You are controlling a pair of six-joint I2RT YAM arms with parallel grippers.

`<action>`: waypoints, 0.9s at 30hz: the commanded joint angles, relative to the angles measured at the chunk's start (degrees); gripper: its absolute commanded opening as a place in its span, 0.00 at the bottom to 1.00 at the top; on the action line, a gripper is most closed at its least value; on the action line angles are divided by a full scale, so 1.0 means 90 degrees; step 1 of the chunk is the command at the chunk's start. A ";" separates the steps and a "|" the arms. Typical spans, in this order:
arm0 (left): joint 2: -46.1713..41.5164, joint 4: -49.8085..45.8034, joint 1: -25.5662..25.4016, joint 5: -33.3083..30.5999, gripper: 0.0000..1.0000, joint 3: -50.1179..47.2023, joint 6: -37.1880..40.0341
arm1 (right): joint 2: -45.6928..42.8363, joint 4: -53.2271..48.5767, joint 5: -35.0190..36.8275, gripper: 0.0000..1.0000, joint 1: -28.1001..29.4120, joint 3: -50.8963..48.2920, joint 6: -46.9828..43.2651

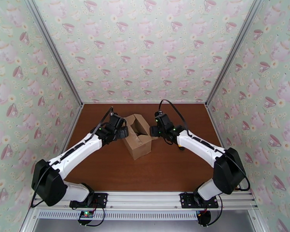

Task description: Unpack the express box

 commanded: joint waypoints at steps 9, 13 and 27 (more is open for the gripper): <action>0.0823 -0.1392 -0.0531 0.0068 0.82 0.1982 0.0508 | -0.1073 0.0150 -0.0169 0.65 0.0135 -0.0699 0.0540; 0.1270 -0.1731 -0.0708 -0.0138 0.82 0.2455 0.0560 | -0.1179 0.0074 -0.0169 0.65 0.0157 -0.0732 0.0502; 0.1284 -0.2382 -0.0726 -0.0922 0.82 0.2645 0.0674 | -0.1147 0.0113 -0.0070 0.65 0.0203 -0.0741 0.0404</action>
